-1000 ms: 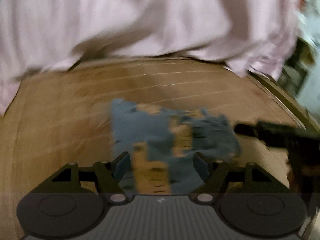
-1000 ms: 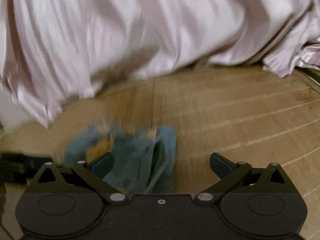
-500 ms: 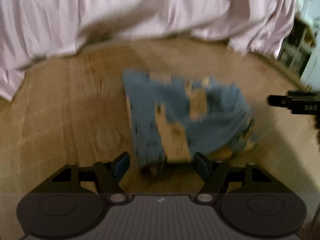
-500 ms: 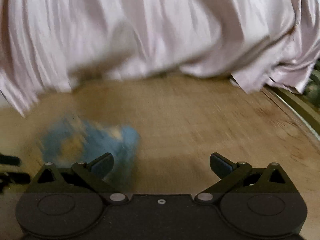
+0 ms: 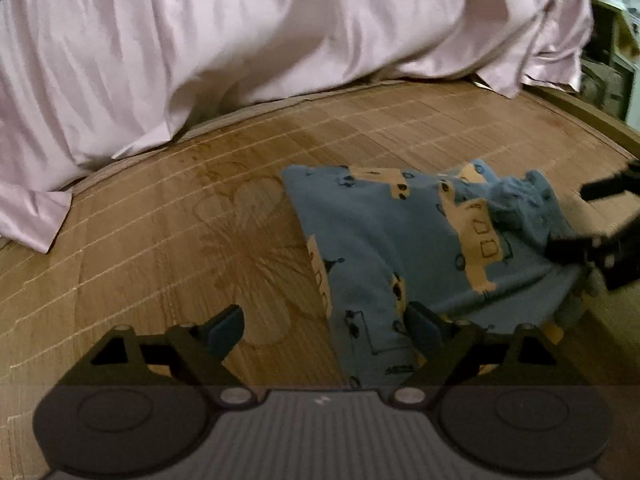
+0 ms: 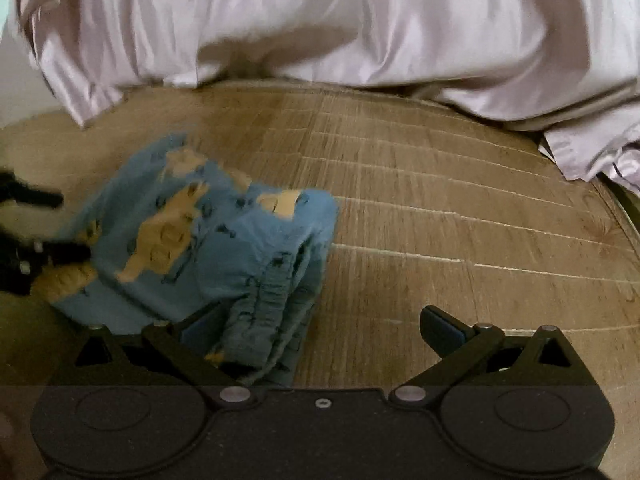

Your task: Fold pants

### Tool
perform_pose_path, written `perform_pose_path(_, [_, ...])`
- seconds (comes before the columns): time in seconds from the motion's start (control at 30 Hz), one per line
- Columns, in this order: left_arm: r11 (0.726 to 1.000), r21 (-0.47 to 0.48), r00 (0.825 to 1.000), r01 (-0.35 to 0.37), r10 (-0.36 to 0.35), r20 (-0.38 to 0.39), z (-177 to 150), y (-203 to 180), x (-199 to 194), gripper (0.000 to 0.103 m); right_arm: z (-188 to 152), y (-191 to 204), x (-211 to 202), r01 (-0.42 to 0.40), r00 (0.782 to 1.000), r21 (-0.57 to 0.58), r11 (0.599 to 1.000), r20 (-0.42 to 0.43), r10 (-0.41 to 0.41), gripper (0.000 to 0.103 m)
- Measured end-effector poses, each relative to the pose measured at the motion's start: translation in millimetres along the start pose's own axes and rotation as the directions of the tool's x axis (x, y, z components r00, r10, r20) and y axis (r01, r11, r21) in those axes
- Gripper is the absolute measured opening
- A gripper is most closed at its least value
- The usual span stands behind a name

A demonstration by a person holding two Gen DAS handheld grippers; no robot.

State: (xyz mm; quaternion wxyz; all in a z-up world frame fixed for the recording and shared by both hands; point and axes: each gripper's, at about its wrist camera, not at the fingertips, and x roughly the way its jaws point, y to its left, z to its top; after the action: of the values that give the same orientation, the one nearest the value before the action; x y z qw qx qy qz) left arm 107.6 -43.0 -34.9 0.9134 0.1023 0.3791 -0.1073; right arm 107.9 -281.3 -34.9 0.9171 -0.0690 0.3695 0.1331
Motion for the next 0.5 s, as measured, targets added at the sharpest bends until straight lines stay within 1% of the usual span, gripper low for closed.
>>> perform_pose_path(0.03, [1.000,0.006,1.000,0.006,-0.006,0.002,0,-3,-3,0.091,0,-3,-5,0.007,0.999,0.011,1.000,0.031,-0.007,0.102])
perform_pose_path(0.07, [1.000,0.011,1.000,0.011,-0.011,0.011,1,-2,-8,0.090,1,-5,-12,0.040,0.996,0.026,0.999,0.074,-0.042,0.102])
perform_pose_path(0.13, [1.000,0.006,0.999,0.012,-0.012,0.048,8,0,-17,0.091,5,-7,-16,0.070,0.988,0.064,0.995,0.131,-0.078,0.102])
perform_pose_path(0.2, [0.999,-0.022,0.994,0.032,-0.030,0.101,18,5,-21,0.094,9,-8,-11,0.081,0.978,0.116,0.990,0.183,-0.102,0.102])
perform_pose_path(0.27, [0.999,-0.038,0.994,0.003,0.001,0.109,34,7,-13,0.094,13,-6,5,0.096,0.975,0.118,0.988,0.188,-0.117,0.102])
perform_pose_path(0.3, [0.998,-0.047,0.995,-0.033,0.037,0.090,43,7,-5,0.094,14,-3,14,0.115,0.975,0.097,0.989,0.177,-0.131,0.102])
perform_pose_path(0.37, [0.995,-0.056,0.996,-0.085,0.087,0.034,54,8,15,0.094,13,2,30,0.168,0.975,0.023,0.985,0.146,-0.170,0.102])
perform_pose_path(0.43, [0.995,-0.027,0.995,-0.099,0.099,-0.001,53,9,31,0.096,5,6,38,0.212,0.968,-0.034,0.977,0.145,-0.206,0.102])
perform_pose_path(0.5, [0.996,-0.018,0.997,-0.082,0.082,0.016,47,11,33,0.096,3,2,37,0.211,0.966,-0.018,0.977,0.153,-0.206,0.102])
